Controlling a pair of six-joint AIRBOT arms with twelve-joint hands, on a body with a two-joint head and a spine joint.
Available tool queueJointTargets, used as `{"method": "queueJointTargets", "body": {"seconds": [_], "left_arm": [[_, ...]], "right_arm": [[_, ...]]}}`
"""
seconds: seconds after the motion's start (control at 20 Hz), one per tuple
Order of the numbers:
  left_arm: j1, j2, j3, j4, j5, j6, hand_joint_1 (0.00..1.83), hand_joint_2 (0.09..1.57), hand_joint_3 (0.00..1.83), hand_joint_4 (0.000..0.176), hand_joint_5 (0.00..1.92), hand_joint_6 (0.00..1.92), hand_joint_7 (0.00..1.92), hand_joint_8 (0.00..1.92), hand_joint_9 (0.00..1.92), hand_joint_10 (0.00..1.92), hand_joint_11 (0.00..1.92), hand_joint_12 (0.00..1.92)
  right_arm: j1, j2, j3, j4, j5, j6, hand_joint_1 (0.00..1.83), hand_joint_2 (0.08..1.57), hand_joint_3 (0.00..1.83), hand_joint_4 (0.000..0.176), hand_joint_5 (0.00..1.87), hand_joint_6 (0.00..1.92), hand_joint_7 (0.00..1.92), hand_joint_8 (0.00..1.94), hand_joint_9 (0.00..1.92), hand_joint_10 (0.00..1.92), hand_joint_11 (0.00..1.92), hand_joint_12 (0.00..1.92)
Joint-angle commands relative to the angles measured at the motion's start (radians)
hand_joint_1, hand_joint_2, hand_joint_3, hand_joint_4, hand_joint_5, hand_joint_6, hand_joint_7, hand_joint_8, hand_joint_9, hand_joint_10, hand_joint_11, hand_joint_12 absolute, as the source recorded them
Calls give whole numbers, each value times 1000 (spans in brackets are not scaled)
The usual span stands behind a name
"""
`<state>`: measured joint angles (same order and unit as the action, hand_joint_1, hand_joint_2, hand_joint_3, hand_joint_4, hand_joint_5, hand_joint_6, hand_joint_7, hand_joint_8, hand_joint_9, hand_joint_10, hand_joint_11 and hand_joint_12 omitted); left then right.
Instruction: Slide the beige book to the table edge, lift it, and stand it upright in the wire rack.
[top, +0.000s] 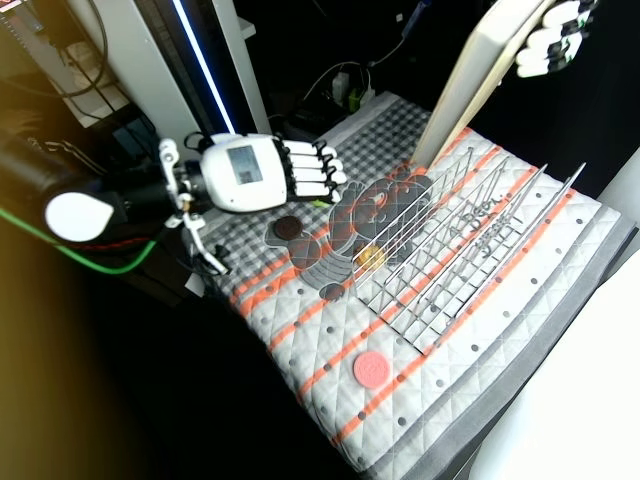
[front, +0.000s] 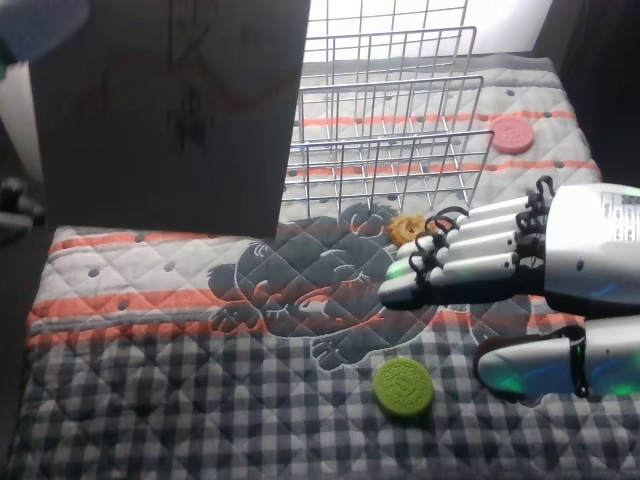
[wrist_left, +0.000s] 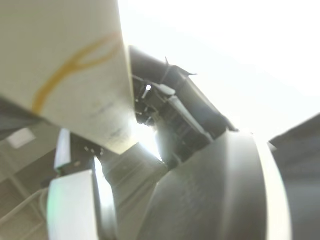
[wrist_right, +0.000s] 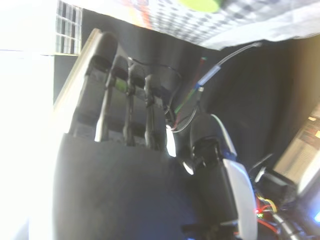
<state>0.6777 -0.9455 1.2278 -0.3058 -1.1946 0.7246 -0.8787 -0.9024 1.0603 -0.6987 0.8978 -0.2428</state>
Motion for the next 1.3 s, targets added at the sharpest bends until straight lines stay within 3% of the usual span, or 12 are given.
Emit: {"method": "queueJointTargets", "body": {"seconds": [0.0,0.25,0.3,0.35,0.6,0.65,0.75,0.95,1.05,1.1,1.15,1.25], "left_arm": [[-29,3,14,-11,-89,-6,1253,1109,0,0,947,940,1068,1001,1256,665,1054,1117],[-193,-44,66,63,-5,1,1230,1122,2,0,900,1076,1051,934,1239,441,989,1032],[-211,-51,72,67,5,3,1350,1113,2,0,861,1063,983,940,1072,980,993,1002],[-227,-57,77,68,13,5,1374,1116,1,0,854,1057,959,974,1024,1109,989,993],[-279,-83,104,69,48,18,1382,1114,0,0,875,1029,967,977,1002,1152,998,1026],[-288,-89,107,68,57,30,1270,1113,0,0,937,969,1032,1000,1106,846,1018,1039],[-289,-101,111,58,61,35,1382,1100,0,0,908,956,994,967,1033,1101,1020,1026],[-269,-115,114,48,64,35,1254,1099,0,0,950,932,1099,932,1270,437,1048,953],[-249,-121,113,43,62,29,1256,1092,0,0,956,935,1123,880,1285,402,1053,991],[-242,-126,113,41,62,29,1366,1071,0,0,968,879,1102,781,1131,895,1055,1016],[-240,-129,114,41,62,29,1366,1071,0,0,968,879,1102,781,1131,895,1055,1016],[-239,-138,122,41,68,29,1264,1065,0,0,1024,829,1175,781,1306,434,1076,1027]], "right_arm": [[4,-8,0,42,105,0,0,1490,0,0,353,10,361,8,316,4,315,426],[-5,-15,7,47,105,0,0,1477,0,0,362,9,360,5,318,4,355,440],[-8,-15,7,49,105,0,0,1473,0,0,354,5,363,6,318,3,350,438],[-10,-16,9,50,105,0,0,1476,0,0,355,5,374,10,327,7,376,449],[-10,-28,16,51,105,0,0,1467,0,0,369,7,371,4,338,7,468,493],[-10,-29,16,51,105,0,0,1463,0,0,371,7,381,8,344,9,479,499],[-10,-29,16,53,105,0,0,1464,0,0,366,4,391,10,349,9,458,489],[-10,-30,16,56,105,0,0,1466,0,0,386,9,389,6,354,8,463,495],[-10,-31,16,57,105,0,0,1467,0,0,390,9,385,3,353,6,480,507],[-12,-31,16,58,105,0,0,1467,0,0,391,8,392,5,356,7,456,498],[-12,-31,16,58,105,0,0,1467,0,0,391,8,392,5,356,7,456,498],[-14,-33,16,58,105,0,0,1466,0,0,395,7,397,5,368,9,516,530]]}}
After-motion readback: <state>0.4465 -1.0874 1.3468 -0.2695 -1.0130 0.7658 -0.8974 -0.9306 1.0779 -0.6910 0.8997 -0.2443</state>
